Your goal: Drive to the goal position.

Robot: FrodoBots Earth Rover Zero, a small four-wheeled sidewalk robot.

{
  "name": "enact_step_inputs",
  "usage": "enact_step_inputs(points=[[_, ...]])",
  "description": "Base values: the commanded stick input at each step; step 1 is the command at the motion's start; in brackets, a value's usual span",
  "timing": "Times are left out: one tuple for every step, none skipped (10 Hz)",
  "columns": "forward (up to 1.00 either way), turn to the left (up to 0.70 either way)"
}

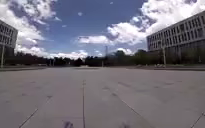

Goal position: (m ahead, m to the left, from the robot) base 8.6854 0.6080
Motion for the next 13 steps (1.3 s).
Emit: enact_step_inputs(points=[[0.70, 0.00], [0.70, 0.00], [0.70, 0.00], [0.70, 0.00], [0.70, 0.00], [0.70, 0.00], [0.70, 0.00], [0.70, 0.00], [0.70, 0.00], [0.70, 0.00], [0.70, 0.00], [0.70, 0.00], [0.70, 0.00]])
